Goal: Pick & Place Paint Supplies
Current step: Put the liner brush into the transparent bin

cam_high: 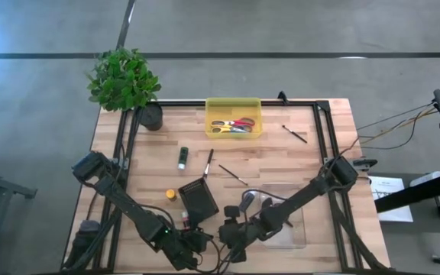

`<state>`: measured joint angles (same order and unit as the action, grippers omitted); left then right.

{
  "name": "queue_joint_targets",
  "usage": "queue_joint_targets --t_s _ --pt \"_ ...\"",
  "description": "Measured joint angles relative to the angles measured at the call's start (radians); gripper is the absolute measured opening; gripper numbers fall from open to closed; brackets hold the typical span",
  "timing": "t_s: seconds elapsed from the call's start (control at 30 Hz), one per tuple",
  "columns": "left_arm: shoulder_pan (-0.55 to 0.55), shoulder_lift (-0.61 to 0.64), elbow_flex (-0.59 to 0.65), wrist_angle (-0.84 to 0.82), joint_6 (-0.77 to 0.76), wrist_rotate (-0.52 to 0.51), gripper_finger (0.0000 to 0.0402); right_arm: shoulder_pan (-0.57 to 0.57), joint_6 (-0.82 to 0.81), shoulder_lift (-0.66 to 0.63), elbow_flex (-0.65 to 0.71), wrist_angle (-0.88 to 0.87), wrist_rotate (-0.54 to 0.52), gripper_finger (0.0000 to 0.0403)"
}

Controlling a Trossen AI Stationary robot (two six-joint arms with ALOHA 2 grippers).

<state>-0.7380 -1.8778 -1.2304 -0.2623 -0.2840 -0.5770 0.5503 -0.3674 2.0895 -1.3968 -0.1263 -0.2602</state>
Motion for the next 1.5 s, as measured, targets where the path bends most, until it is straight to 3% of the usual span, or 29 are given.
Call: queue_joint_targets --t_s 0.1,0.2,0.53,0.73,0.87,1.17,1.5 --pt "0.0 0.0 0.0 0.0 0.0 0.0 0.0 0.001 0.007 -0.002 0.0 0.0 0.001 0.004" --pt "-0.001 0.0 0.0 -0.003 0.0 0.001 0.0 0.001 0.008 -0.005 -0.003 -0.002 0.002 0.0016" --pt "-0.014 0.003 0.0 -0.073 -0.002 0.053 0.0033 0.019 0.043 -0.011 -0.059 -0.055 -0.009 0.0011" --pt "-0.049 0.037 0.0 -0.149 -0.014 0.056 0.0047 0.051 0.062 -0.037 -0.124 -0.175 -0.078 0.001" --pt "-0.074 0.072 0.0 -0.176 -0.043 0.054 0.0048 0.091 0.052 -0.102 -0.161 -0.293 -0.198 0.0009" --pt "-0.115 0.093 0.001 -0.184 -0.064 0.016 0.0049 0.22 -0.303 -0.251 -0.121 -0.692 -0.55 0.0009" --pt "-0.113 0.093 0.007 -0.187 -0.063 -0.011 0.0049 0.216 -0.618 -0.272 0.026 -0.877 -0.58 0.0008"
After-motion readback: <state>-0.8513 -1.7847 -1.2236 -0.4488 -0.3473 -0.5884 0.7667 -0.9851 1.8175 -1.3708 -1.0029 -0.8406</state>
